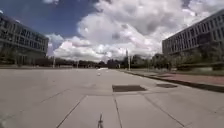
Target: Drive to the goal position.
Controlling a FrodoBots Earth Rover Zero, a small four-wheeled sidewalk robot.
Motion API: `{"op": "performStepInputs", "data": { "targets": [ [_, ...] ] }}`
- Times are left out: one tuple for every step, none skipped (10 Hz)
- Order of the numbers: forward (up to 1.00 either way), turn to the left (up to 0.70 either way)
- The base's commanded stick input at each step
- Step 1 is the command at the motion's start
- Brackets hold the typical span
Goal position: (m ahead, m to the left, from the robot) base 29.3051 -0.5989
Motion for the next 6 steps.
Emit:
{"op": "performStepInputs", "data": {
  "targets": [
    [1.00, 0.00],
    [1.00, 0.00],
    [1.00, 0.00],
    [1.00, 0.00],
    [1.00, 0.00],
    [1.00, 0.00]
  ]
}}
